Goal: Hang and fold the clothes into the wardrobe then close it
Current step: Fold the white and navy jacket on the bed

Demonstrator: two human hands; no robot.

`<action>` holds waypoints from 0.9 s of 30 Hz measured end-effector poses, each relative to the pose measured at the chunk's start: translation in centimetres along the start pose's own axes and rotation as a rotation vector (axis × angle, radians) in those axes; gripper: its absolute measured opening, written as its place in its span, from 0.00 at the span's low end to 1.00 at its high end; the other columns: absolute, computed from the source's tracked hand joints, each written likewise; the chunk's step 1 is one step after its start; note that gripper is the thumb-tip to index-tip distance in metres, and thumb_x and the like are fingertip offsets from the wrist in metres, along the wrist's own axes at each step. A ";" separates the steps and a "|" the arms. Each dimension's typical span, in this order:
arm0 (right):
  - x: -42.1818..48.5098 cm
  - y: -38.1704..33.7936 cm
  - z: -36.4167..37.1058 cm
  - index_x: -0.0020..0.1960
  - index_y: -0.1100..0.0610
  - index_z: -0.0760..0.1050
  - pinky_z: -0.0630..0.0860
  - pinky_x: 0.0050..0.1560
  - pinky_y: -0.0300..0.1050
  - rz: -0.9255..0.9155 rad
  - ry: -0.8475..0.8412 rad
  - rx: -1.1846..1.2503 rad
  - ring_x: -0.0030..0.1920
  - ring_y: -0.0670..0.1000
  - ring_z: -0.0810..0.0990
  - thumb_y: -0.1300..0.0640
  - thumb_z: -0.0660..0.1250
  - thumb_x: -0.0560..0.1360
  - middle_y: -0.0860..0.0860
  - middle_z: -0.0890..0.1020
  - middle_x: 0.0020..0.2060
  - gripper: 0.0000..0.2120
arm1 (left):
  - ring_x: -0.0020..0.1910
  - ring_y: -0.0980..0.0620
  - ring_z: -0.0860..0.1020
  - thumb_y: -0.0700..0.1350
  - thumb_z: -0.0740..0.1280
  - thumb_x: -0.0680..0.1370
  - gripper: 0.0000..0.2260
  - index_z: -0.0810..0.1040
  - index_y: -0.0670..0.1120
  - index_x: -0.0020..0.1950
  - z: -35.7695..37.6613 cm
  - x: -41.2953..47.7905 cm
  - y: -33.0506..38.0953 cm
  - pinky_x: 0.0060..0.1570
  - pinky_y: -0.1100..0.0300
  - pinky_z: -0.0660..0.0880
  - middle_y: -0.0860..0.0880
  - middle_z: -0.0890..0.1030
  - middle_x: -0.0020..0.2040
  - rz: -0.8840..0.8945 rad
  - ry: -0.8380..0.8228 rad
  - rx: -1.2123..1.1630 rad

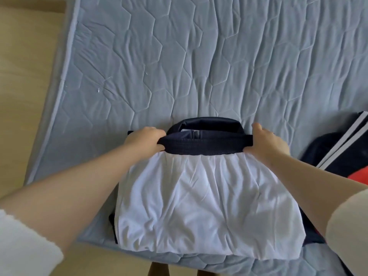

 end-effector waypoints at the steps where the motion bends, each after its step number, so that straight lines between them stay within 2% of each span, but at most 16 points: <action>1: -0.3 0.0 -0.6 0.55 0.58 0.64 0.64 0.33 0.45 -0.038 0.088 0.009 0.40 0.56 0.71 0.56 0.65 0.74 0.56 0.76 0.49 0.15 | 0.46 0.45 0.75 0.47 0.64 0.77 0.06 0.74 0.45 0.50 -0.6 0.0 -0.1 0.38 0.57 0.64 0.50 0.69 0.42 0.018 0.067 -0.036; 3: -0.6 0.0 -2.6 0.50 0.59 0.66 0.64 0.35 0.46 -0.097 0.260 0.095 0.39 0.57 0.71 0.55 0.63 0.76 0.57 0.76 0.48 0.09 | 0.43 0.44 0.74 0.46 0.63 0.78 0.07 0.74 0.42 0.49 -2.2 -0.1 -0.3 0.37 0.55 0.65 0.49 0.70 0.42 0.023 0.256 -0.128; 5: -0.2 0.1 -4.5 0.58 0.59 0.68 0.66 0.39 0.49 -0.091 0.344 0.248 0.45 0.59 0.72 0.58 0.61 0.78 0.58 0.74 0.56 0.10 | 0.48 0.42 0.74 0.45 0.61 0.79 0.08 0.73 0.43 0.56 -3.1 0.1 -0.5 0.42 0.52 0.69 0.46 0.72 0.49 -0.033 0.338 -0.158; 6: 0.0 0.0 -4.9 0.65 0.57 0.65 0.68 0.42 0.50 -0.081 0.334 0.305 0.51 0.61 0.73 0.61 0.60 0.77 0.57 0.70 0.63 0.17 | 0.54 0.41 0.72 0.45 0.60 0.79 0.13 0.69 0.46 0.64 -2.9 0.3 -0.5 0.47 0.50 0.70 0.45 0.70 0.59 -0.089 0.287 -0.103; 8: -0.6 -0.9 -4.3 0.74 0.52 0.55 0.70 0.53 0.54 -0.087 0.243 0.333 0.62 0.61 0.69 0.64 0.60 0.75 0.54 0.58 0.73 0.30 | 0.68 0.40 0.61 0.46 0.60 0.79 0.28 0.50 0.55 0.75 -1.5 0.2 -0.1 0.61 0.47 0.64 0.48 0.50 0.75 -0.200 0.115 0.102; 9: -1.3 -1.4 -3.7 0.75 0.50 0.52 0.69 0.58 0.55 -0.094 0.204 0.320 0.65 0.61 0.67 0.62 0.62 0.75 0.53 0.54 0.74 0.33 | 0.71 0.40 0.55 0.48 0.60 0.78 0.33 0.42 0.57 0.75 -1.1 0.0 0.7 0.65 0.46 0.60 0.50 0.42 0.76 -0.187 0.108 0.183; 10: -2.5 -1.8 -2.6 0.75 0.50 0.50 0.66 0.63 0.54 -0.091 0.165 0.302 0.67 0.60 0.65 0.60 0.63 0.75 0.53 0.53 0.75 0.34 | 0.73 0.41 0.50 0.51 0.60 0.78 0.35 0.40 0.57 0.75 -0.8 -0.2 2.0 0.68 0.45 0.55 0.51 0.39 0.76 -0.115 0.149 0.225; 12: -5.4 -1.9 0.4 0.75 0.49 0.52 0.61 0.67 0.53 -0.025 0.082 0.345 0.70 0.57 0.61 0.57 0.62 0.75 0.53 0.54 0.75 0.32 | 0.75 0.44 0.45 0.53 0.61 0.77 0.34 0.43 0.57 0.76 0.2 -1.2 5.0 0.71 0.44 0.49 0.52 0.39 0.76 0.081 0.208 0.234; 14: -9.0 -1.0 3.5 0.69 0.53 0.62 0.65 0.63 0.52 0.128 0.061 0.477 0.65 0.57 0.67 0.58 0.61 0.75 0.54 0.65 0.68 0.23 | 0.75 0.47 0.40 0.52 0.60 0.77 0.30 0.49 0.58 0.75 2.2 -2.3 7.3 0.72 0.46 0.43 0.53 0.39 0.77 0.229 0.110 0.255; 17: -14.6 0.9 8.9 0.47 0.57 0.69 0.71 0.44 0.47 0.430 -0.078 0.737 0.43 0.53 0.74 0.56 0.59 0.75 0.51 0.73 0.46 0.04 | 0.76 0.49 0.41 0.50 0.58 0.79 0.25 0.55 0.55 0.75 3.7 -3.0 8.7 0.72 0.48 0.43 0.52 0.45 0.77 0.257 0.046 0.230; 19: -17.4 1.6 12.3 0.36 0.56 0.66 0.66 0.32 0.42 0.564 -0.219 0.849 0.31 0.50 0.70 0.55 0.58 0.76 0.50 0.72 0.33 0.11 | 0.76 0.49 0.43 0.49 0.59 0.79 0.26 0.55 0.53 0.75 2.7 -2.3 9.2 0.72 0.50 0.46 0.51 0.47 0.77 0.246 0.129 0.202; 20: -18.6 1.8 13.8 0.34 0.56 0.66 0.63 0.30 0.41 0.622 -0.291 0.895 0.28 0.49 0.68 0.52 0.58 0.77 0.50 0.71 0.29 0.14 | 0.76 0.49 0.44 0.49 0.61 0.78 0.27 0.54 0.52 0.75 2.1 -1.7 9.5 0.72 0.50 0.46 0.50 0.47 0.77 0.252 0.169 0.211; 22: -20.2 1.8 16.4 0.40 0.59 0.73 0.66 0.33 0.40 0.743 -0.431 0.986 0.30 0.50 0.71 0.45 0.60 0.76 0.52 0.75 0.32 0.17 | 0.76 0.49 0.45 0.51 0.64 0.76 0.32 0.52 0.51 0.76 0.7 -0.1 9.9 0.72 0.48 0.46 0.48 0.48 0.77 0.262 0.229 0.243; 23: -20.7 1.5 17.4 0.48 0.60 0.74 0.69 0.38 0.42 0.807 -0.492 1.057 0.35 0.51 0.74 0.42 0.61 0.75 0.54 0.78 0.39 0.20 | 0.75 0.49 0.47 0.52 0.66 0.75 0.36 0.50 0.50 0.76 0.2 0.9 10.0 0.72 0.47 0.47 0.47 0.48 0.76 0.254 0.232 0.258; 25: -21.0 0.5 18.8 0.61 0.61 0.70 0.70 0.45 0.46 0.892 -0.587 1.268 0.44 0.54 0.75 0.40 0.65 0.73 0.57 0.78 0.55 0.28 | 0.75 0.48 0.47 0.57 0.69 0.71 0.43 0.45 0.50 0.76 0.1 2.9 9.8 0.72 0.45 0.46 0.46 0.45 0.76 0.211 0.164 0.289; 27: -20.5 -0.3 19.5 0.64 0.60 0.68 0.71 0.48 0.48 0.900 -0.637 1.419 0.46 0.54 0.75 0.42 0.69 0.71 0.57 0.76 0.57 0.30 | 0.76 0.46 0.46 0.62 0.69 0.68 0.48 0.40 0.51 0.76 0.8 4.6 9.5 0.72 0.43 0.45 0.48 0.41 0.76 0.160 0.063 0.335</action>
Point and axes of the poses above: each hand's wrist, its own x-axis towards the middle knuckle, its own z-axis out of the palm, y = z × x, the point moved 6 cm from there along x, towards the middle knuckle
